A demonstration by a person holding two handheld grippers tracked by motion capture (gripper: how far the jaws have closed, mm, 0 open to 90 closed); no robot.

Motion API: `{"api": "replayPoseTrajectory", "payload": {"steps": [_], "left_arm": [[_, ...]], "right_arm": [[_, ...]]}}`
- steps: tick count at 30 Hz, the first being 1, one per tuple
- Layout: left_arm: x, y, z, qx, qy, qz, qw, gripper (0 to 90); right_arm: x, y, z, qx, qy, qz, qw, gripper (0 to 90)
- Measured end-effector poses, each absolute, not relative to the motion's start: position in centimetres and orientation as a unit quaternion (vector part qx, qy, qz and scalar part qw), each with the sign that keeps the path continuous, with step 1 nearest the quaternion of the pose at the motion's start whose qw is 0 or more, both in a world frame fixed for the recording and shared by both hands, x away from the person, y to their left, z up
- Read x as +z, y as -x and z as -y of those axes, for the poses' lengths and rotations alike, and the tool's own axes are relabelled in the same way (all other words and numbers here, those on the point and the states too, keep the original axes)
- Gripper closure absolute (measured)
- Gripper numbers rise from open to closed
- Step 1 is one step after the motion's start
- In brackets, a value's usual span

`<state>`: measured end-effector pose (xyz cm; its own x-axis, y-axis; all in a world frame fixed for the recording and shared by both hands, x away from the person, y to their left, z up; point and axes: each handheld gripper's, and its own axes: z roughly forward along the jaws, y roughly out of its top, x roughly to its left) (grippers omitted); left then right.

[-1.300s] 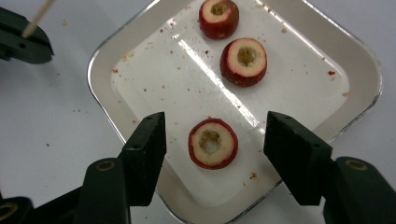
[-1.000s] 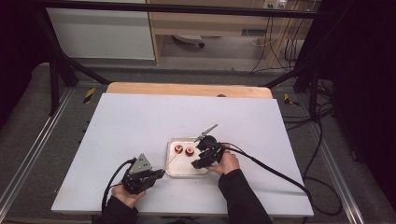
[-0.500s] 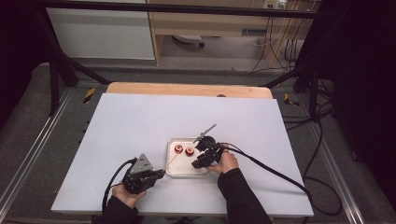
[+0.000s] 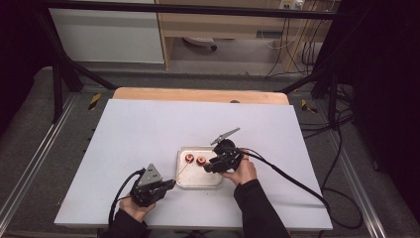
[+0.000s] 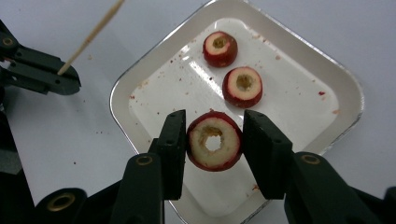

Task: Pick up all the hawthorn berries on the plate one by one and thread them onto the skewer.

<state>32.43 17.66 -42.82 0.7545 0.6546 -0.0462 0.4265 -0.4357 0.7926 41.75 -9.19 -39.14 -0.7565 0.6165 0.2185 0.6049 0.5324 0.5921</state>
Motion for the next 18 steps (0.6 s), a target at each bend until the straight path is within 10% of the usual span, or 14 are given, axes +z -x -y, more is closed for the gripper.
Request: {"api": "replayPoseTrajectory", "payload": {"steps": [18], "left_arm": [[-42.8, -32.6, -16.6, 0.128, -0.812, -0.356, 0.444, 88.3]], "right_arm": [[-38.2, -40.8, 12.9, 0.523, -0.412, -0.745, 0.031, 61.5]]}}
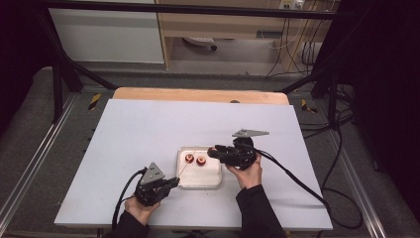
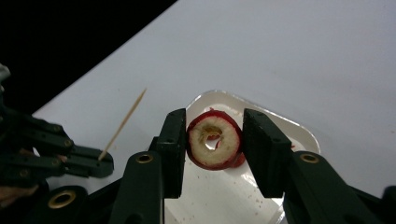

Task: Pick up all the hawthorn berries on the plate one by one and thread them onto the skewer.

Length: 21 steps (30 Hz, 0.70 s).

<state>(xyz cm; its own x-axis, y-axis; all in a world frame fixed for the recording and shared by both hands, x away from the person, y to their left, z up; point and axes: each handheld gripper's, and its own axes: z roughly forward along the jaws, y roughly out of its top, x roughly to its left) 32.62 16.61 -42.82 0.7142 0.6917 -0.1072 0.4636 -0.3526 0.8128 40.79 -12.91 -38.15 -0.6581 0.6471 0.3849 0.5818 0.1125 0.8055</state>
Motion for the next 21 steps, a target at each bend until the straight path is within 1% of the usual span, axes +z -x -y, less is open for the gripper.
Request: {"api": "replayPoseTrajectory", "payload": {"steps": [9, 21], "left_arm": [[-42.6, -32.9, -15.3, 0.123, -0.803, -0.367, 0.453, 88.3], [-41.9, -33.3, -13.3, 0.114, -0.785, -0.373, 0.481, 88.3]], "right_arm": [[-37.5, -40.7, 13.5, 0.584, -0.431, -0.687, 0.040, 61.6], [-37.3, -40.8, 13.4, 0.641, -0.438, -0.628, 0.054, 61.7]]}}
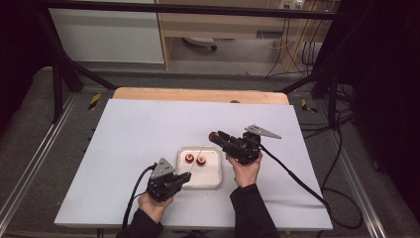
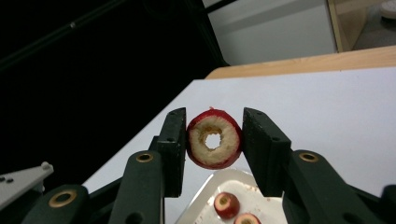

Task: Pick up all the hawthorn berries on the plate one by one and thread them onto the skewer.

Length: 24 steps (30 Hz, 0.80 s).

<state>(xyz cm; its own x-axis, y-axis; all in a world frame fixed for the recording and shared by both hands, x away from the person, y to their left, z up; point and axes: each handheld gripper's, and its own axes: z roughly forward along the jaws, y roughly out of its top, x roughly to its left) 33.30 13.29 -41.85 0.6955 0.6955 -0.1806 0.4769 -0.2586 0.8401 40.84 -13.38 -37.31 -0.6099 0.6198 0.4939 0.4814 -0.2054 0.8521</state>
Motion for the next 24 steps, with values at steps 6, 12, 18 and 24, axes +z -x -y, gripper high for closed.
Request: {"api": "replayPoseTrajectory", "payload": {"steps": [6, 12, 18, 24], "left_arm": [[-41.6, -33.4, -12.6, 0.106, -0.780, -0.374, 0.490, 88.3], [-41.3, -33.5, -12.2, 0.106, -0.769, -0.379, 0.504, 88.3], [-41.1, -33.7, -11.9, 0.107, -0.762, -0.382, 0.511, 88.2], [-41.1, -33.7, -11.7, 0.107, -0.761, -0.382, 0.514, 88.3]], "right_arm": [[-37.2, -40.8, 13.3, 0.664, -0.433, -0.606, 0.068, 61.7], [-37.0, -40.6, 13.1, 0.687, -0.435, -0.578, 0.070, 61.8], [-37.1, -40.5, 13.0, 0.697, -0.437, -0.564, 0.065, 61.8], [-37.1, -40.3, 12.9, 0.705, -0.438, -0.554, 0.062, 61.9]]}}
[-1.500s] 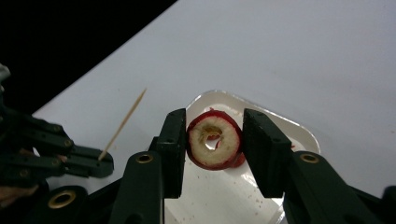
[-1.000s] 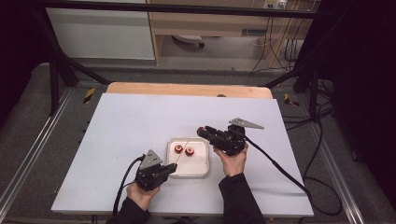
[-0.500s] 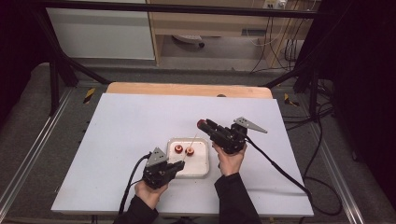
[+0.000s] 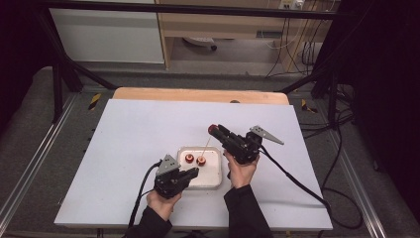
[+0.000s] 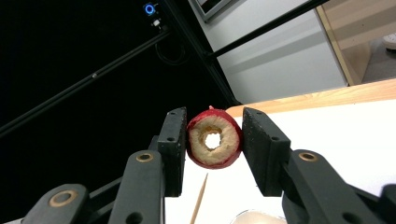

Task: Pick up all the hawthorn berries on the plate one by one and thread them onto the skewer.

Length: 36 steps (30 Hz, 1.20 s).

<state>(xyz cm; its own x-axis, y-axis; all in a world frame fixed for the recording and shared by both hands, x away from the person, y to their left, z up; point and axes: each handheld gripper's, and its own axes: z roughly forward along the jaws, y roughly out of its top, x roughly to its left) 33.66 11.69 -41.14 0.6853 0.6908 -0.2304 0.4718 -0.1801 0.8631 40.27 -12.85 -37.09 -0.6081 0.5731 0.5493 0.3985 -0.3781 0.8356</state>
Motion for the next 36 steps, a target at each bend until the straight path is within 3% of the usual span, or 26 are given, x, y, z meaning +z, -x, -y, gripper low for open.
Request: {"api": "replayPoseTrajectory", "payload": {"steps": [36], "left_arm": [[-41.0, -33.8, -11.6, 0.105, -0.747, -0.396, 0.524, 88.2]], "right_arm": [[-38.2, -40.1, 11.8, 0.709, -0.440, -0.549, 0.050, 62.0]]}}
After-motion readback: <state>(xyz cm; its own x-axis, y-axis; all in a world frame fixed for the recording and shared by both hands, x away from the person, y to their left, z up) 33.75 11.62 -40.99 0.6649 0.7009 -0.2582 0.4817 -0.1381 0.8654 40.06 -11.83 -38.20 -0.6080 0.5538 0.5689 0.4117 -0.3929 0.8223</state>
